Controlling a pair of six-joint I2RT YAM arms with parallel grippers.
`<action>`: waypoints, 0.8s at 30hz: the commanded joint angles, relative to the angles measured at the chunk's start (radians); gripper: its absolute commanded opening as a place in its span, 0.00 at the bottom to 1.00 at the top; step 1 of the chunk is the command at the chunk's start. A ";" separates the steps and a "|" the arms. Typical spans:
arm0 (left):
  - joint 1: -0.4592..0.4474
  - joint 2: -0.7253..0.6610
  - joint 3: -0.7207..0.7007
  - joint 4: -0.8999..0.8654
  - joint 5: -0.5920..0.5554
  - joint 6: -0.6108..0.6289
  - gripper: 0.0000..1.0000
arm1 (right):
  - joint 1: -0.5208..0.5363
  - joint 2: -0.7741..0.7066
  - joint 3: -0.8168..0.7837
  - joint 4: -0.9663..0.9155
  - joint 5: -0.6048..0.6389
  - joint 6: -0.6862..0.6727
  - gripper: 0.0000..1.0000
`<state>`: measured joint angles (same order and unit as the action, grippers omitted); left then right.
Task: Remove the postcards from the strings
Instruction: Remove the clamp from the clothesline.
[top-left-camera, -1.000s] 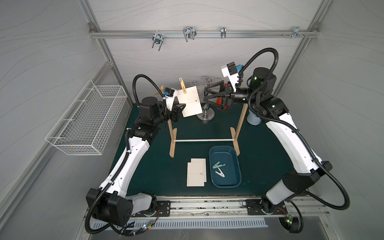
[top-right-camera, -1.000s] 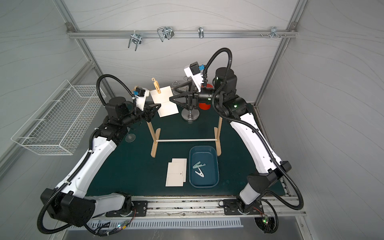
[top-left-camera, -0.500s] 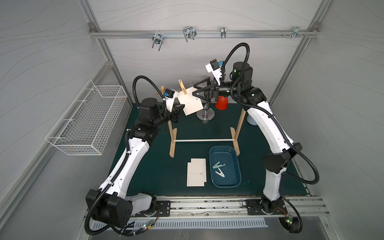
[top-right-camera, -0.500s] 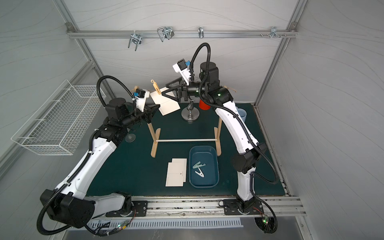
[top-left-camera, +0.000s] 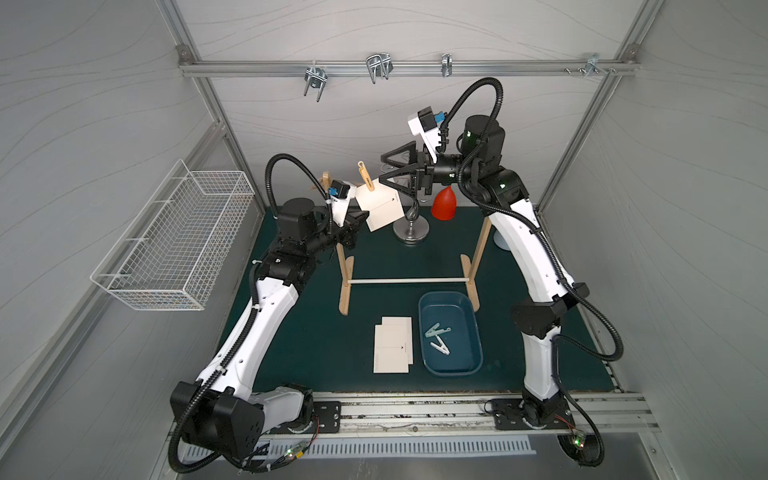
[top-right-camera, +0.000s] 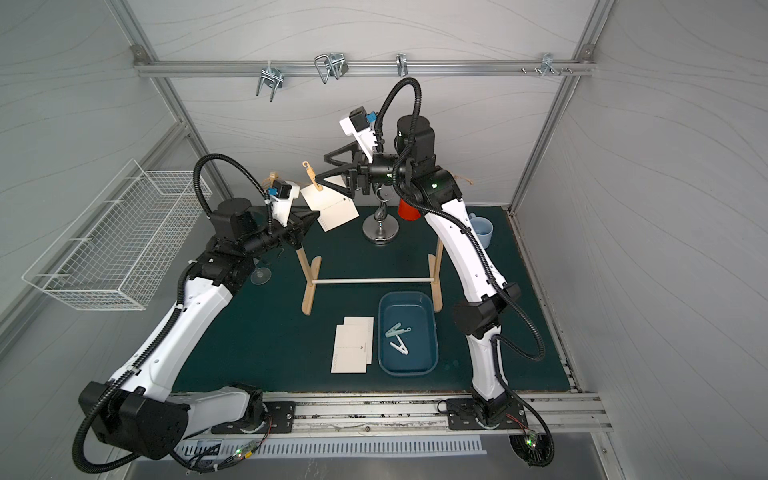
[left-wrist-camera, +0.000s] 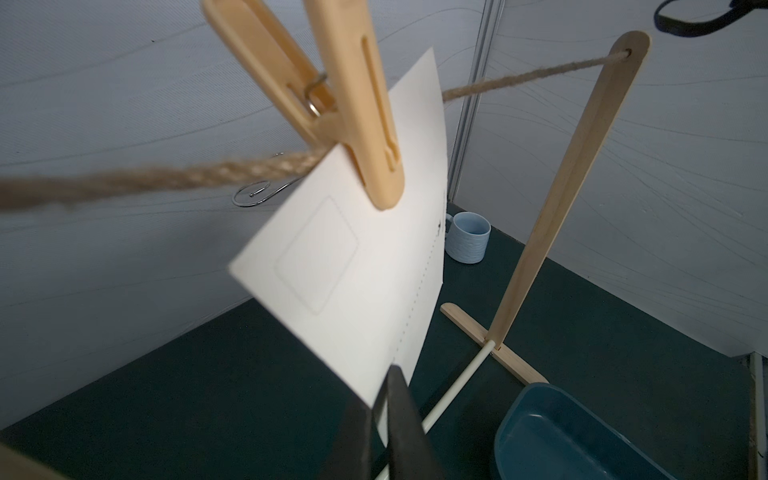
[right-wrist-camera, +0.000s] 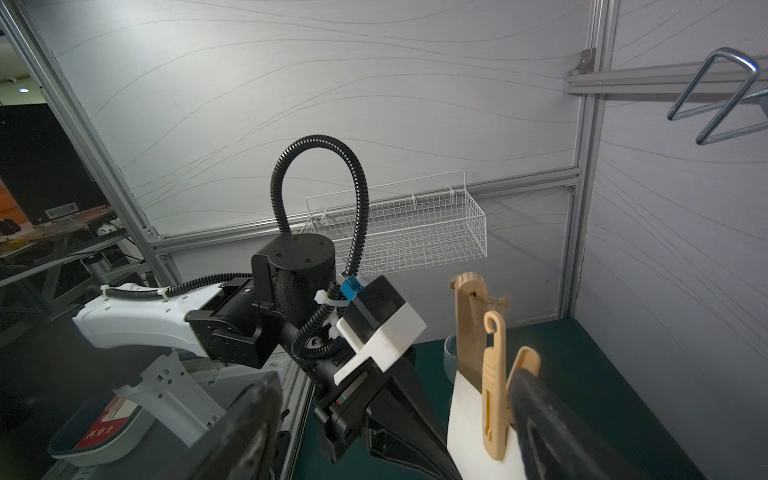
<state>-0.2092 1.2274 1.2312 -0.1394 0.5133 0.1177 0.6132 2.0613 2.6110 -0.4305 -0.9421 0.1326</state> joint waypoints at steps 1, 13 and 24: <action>0.007 -0.030 -0.013 0.034 0.049 0.038 0.10 | 0.011 0.037 0.014 -0.002 0.013 -0.034 0.86; 0.007 -0.036 0.003 -0.027 0.059 0.076 0.10 | 0.046 0.125 0.084 -0.043 0.080 -0.110 0.86; 0.007 -0.034 0.010 -0.056 0.067 0.098 0.10 | 0.063 0.141 0.100 -0.120 0.117 -0.190 0.82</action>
<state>-0.2089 1.2030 1.1999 -0.1841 0.5549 0.1852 0.6624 2.1925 2.6854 -0.5003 -0.8402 0.0044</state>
